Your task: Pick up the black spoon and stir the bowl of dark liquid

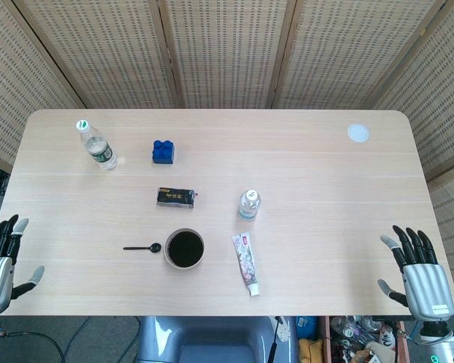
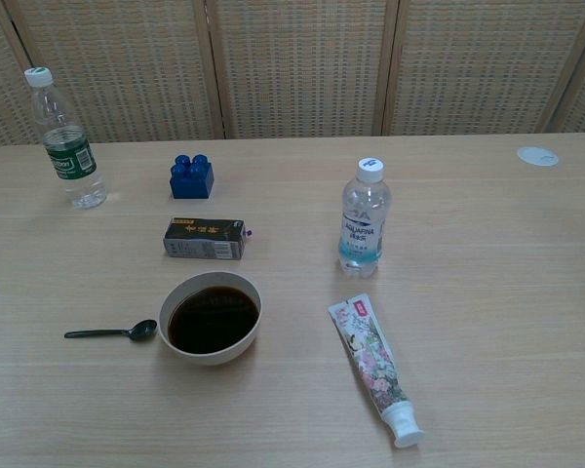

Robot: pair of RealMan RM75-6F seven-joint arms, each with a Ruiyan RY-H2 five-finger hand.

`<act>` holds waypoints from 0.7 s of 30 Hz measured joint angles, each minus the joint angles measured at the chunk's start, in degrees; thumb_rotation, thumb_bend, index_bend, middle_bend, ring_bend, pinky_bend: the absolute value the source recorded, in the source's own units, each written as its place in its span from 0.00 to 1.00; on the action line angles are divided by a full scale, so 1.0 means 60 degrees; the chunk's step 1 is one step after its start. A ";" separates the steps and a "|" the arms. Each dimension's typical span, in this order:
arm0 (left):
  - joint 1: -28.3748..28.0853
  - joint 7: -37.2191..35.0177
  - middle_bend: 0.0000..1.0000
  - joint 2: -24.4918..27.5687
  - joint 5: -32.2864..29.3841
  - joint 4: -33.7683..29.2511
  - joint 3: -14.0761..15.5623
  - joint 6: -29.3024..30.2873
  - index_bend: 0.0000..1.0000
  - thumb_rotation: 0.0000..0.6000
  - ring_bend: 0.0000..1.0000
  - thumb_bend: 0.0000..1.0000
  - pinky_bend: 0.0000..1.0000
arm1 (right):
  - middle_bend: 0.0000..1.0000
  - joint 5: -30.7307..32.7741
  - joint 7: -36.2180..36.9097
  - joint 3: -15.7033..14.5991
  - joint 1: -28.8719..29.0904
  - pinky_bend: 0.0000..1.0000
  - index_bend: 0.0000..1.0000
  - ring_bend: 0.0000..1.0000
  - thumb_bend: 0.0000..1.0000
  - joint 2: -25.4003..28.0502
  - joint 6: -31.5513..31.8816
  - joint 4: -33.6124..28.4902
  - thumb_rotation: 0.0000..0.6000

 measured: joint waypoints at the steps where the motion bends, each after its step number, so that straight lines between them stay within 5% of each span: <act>1: 0.0000 -0.0008 0.00 0.0004 -0.0009 0.0002 0.0005 -0.0022 0.00 1.00 0.00 0.28 0.00 | 0.14 0.0000 0.0002 0.0002 -0.0004 0.01 0.23 0.01 0.20 -0.0002 0.0006 0.0000 1.00; 21: -0.0127 0.0004 0.00 0.0013 -0.0109 -0.0039 -0.0040 -0.0350 0.00 1.00 0.00 0.28 0.00 | 0.14 0.0028 0.0116 0.0000 -0.0033 0.01 0.23 0.01 0.20 -0.0049 -0.0027 0.0098 1.00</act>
